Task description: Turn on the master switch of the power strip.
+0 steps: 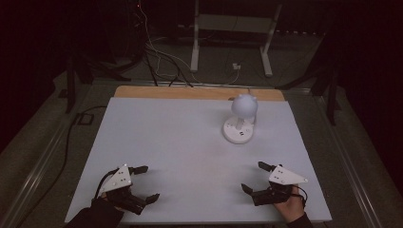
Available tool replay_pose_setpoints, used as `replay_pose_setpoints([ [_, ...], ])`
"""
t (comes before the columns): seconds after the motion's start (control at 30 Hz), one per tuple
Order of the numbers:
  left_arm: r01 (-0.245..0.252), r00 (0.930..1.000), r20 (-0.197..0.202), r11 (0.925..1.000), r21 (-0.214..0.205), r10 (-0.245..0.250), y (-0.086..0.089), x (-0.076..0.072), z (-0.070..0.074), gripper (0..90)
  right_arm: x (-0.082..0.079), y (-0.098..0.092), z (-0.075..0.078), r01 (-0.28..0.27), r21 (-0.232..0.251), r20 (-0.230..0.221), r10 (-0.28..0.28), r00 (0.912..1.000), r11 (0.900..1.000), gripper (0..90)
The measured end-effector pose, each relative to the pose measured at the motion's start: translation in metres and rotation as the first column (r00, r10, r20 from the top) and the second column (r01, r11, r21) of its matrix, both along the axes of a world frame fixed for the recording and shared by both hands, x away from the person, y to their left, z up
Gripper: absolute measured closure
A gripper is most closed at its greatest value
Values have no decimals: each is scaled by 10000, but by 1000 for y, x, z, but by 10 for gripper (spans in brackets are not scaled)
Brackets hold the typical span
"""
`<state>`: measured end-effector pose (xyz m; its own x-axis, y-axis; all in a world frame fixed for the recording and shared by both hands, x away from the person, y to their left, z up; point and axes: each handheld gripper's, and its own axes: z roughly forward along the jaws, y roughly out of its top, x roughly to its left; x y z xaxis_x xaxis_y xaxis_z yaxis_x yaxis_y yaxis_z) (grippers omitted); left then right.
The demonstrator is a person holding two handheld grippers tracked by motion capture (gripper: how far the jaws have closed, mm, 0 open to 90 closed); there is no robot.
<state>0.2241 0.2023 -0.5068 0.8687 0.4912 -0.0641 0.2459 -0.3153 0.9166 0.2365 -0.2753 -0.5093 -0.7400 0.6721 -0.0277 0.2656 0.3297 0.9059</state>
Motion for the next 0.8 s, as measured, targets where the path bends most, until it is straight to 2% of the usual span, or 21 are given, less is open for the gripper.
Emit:
replay_pose_setpoints([
  [0.13, -27, 10000, 75, 10000, -30, 27, 1, 0, 1, 2, -1, 0, 0, 30, -118, 117, -29, 9999, 9999, 0],
  [0.27, -107, 9999, 87, 9999, -50, 107, 1, 0, 1, 2, 0, -1, -1, 122, -140, 51, -122, 9999, 9998, 0],
  [0.4, -69, 9999, 154, 10000, -12, 70, 1, -1, 1, 2, -1, 0, 0, 355, -413, 295, -343, 9990, 9985, 0],
  [0.53, -84, 9998, 161, 10000, -26, 85, 1, -1, 1, 2, -1, 3, -2, 275, -572, 42, -273, 9996, 9980, 0],
  [0.6, -86, 9998, 163, 10000, -16, 86, 1, -1, 1, 2, -1, 3, -1, 252, -713, 78, -247, 9997, 9971, 0],
  [0.7, -61, 9998, 166, 9999, -90, 62, 1, -1, 1, 2, -2, 4, 1, 289, -680, 173, -278, 9995, 9973, 0],
  [0.73, -38, 9999, 126, 9999, -115, 39, 1, -1, 1, 2, -2, 4, 1, 225, -556, 79, -221, 9997, 9982, 0],
  [0.8, 1, 9999, 157, 10000, -52, -1, 1, -1, 1, 2, -2, 6, 1, 172, -648, -84, -178, 9998, 9977, 0],
])
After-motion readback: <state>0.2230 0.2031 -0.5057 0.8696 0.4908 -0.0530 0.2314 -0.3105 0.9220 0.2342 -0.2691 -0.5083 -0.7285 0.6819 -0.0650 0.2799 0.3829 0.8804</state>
